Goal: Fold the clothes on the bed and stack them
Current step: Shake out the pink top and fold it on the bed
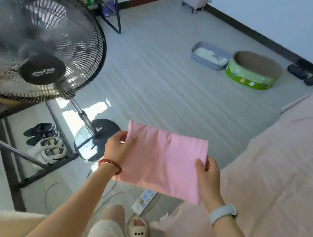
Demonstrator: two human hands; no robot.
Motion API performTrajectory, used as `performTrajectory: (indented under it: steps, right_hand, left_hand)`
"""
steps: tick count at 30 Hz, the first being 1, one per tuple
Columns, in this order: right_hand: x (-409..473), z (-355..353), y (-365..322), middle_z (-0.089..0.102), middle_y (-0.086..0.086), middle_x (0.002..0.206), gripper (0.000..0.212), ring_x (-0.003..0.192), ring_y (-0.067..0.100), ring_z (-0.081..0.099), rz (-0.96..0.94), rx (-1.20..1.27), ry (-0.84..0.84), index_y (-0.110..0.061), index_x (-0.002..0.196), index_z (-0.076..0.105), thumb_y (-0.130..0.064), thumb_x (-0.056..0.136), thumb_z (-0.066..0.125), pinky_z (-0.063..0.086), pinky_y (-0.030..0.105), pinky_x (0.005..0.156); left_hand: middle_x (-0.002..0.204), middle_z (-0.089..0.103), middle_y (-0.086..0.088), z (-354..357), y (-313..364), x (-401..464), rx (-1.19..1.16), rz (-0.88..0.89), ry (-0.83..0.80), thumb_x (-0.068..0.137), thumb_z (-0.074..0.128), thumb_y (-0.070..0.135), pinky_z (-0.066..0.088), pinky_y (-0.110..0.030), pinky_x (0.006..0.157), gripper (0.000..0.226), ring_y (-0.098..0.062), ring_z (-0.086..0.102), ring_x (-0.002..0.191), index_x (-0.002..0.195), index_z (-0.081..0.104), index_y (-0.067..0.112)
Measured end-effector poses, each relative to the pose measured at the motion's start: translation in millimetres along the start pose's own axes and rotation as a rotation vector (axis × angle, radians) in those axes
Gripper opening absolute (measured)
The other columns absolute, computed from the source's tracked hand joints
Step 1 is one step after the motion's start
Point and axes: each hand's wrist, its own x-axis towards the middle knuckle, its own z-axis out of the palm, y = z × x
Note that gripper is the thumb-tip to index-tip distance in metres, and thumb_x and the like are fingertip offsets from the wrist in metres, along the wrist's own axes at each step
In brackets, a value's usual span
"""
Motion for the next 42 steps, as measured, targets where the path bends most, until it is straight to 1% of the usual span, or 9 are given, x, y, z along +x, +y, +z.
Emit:
performTrajectory:
  steps: [5,11,16,20,23,25,29,37,42]
  right_hand:
    - [42,-10,-16,0.054,0.002,0.08,0.004,0.07,0.015,0.048,0.057,0.017,0.117,-0.009,0.092,0.053,-0.012,0.09,0.052,0.038,0.024,0.059]
    - [98,-42,-20,0.052,0.0,0.077,0.004,0.068,0.015,0.046,0.125,0.116,0.332,-0.015,0.087,0.052,-0.012,0.09,0.054,0.037,0.026,0.059]
    - [176,-70,-22,0.052,0.0,0.076,0.002,0.065,0.014,0.047,0.191,0.227,0.519,-0.015,0.09,0.053,-0.014,0.09,0.052,0.038,0.027,0.058]
    - [263,-88,-38,0.051,-0.002,0.073,0.003,0.062,0.009,0.046,0.212,0.231,0.672,-0.011,0.092,0.052,-0.01,0.09,0.052,0.038,0.021,0.053]
    - [317,-99,-59,0.051,-0.003,0.073,0.003,0.061,0.008,0.046,0.249,0.256,0.731,-0.012,0.092,0.052,-0.011,0.09,0.051,0.038,0.014,0.049]
    - [342,-113,-68,0.054,-0.006,0.076,0.004,0.065,0.006,0.049,0.28,0.285,0.771,-0.016,0.093,0.052,-0.013,0.09,0.052,0.039,0.018,0.053]
    - [369,-151,-66,0.057,-0.009,0.081,0.008,0.07,0.005,0.053,0.361,0.365,0.918,-0.018,0.097,0.053,-0.015,0.089,0.054,0.041,0.021,0.056]
    - [416,-253,-21,0.055,-0.008,0.08,0.008,0.07,0.009,0.052,0.47,0.489,1.209,-0.017,0.098,0.052,-0.015,0.09,0.054,0.041,0.024,0.058]
    - [457,-340,22,0.054,-0.006,0.078,0.008,0.066,0.009,0.05,0.54,0.626,1.344,-0.016,0.099,0.051,-0.014,0.091,0.051,0.039,0.022,0.054]
  left_hand:
    - [0.071,0.064,0.009,32,36,51,-0.032,0.029,-0.104,0.086,0.057,0.029,0.045,-0.027,0.067,0.01,-0.012,0.059,0.072,0.077,0.06,0.028]
    - [0.067,0.063,0.011,103,95,114,-0.024,0.094,-0.289,0.083,0.058,0.026,0.041,-0.021,0.056,0.01,-0.004,0.057,0.065,0.074,0.061,0.027]
    - [0.064,0.058,0.006,189,158,182,-0.008,0.196,-0.471,0.086,0.058,0.019,0.041,-0.021,0.056,0.02,-0.006,0.051,0.06,0.067,0.057,0.024]
    - [0.059,0.053,0.01,265,216,249,0.033,0.266,-0.579,0.085,0.057,0.02,0.036,-0.014,0.048,0.015,-0.004,0.047,0.056,0.071,0.057,0.015]
    - [0.064,0.055,0.008,309,257,296,0.054,0.287,-0.637,0.085,0.057,0.023,0.037,-0.023,0.055,0.013,-0.009,0.049,0.061,0.079,0.061,0.013]
    - [0.073,0.06,0.003,338,283,316,0.063,0.3,-0.673,0.086,0.057,0.023,0.038,-0.025,0.061,0.013,-0.014,0.052,0.068,0.087,0.063,0.011]
    - [0.079,0.061,0.002,406,337,325,0.116,0.385,-0.85,0.087,0.056,0.019,0.038,-0.026,0.071,0.011,-0.017,0.053,0.077,0.09,0.063,0.011]
    - [0.073,0.061,0.001,581,418,290,0.253,0.547,-1.16,0.086,0.056,0.023,0.041,-0.025,0.06,0.015,-0.015,0.052,0.07,0.082,0.063,0.01]
    - [0.083,0.063,-0.001,709,475,238,0.35,0.59,-1.302,0.086,0.055,0.018,0.047,-0.033,0.076,0.01,-0.019,0.056,0.079,0.089,0.064,0.015]
